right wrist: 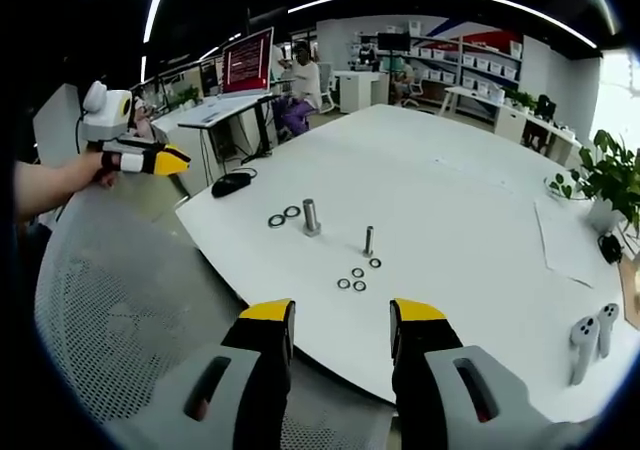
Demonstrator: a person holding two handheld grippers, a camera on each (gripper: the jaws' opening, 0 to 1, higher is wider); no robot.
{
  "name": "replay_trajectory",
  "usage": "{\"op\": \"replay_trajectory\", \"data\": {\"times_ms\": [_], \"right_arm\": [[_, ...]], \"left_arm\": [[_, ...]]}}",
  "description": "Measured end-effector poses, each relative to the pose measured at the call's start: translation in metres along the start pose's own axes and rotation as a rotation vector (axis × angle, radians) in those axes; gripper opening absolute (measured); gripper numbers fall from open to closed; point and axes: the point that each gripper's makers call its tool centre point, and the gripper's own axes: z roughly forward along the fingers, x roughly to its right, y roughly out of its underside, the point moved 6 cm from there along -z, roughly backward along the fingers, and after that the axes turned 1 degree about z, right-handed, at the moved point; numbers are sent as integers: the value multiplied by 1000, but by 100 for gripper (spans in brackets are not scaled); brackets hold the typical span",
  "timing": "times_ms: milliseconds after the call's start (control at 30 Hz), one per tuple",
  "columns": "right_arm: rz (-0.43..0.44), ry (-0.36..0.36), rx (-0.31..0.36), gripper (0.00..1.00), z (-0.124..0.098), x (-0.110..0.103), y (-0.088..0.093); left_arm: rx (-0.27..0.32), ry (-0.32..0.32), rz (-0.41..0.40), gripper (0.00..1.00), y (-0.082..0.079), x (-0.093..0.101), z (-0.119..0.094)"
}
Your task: Place the washer onto the threaded stud by aligning its center hole with the stud, sliding it down to the base, and recovering from edge contact or off-axis alignment until the washer reaches the visible bottom stop.
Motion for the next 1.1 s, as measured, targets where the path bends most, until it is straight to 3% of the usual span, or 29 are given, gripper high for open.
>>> {"op": "replay_trajectory", "data": {"times_ms": [567,1100], "right_arm": [[2,11,29,41,-3,0,-3],[-14,-2,-6,40,0,-1,0]], "left_arm": [[-5,8,8,21,0,0,0],[0,5,11,21,0,0,0]]}}
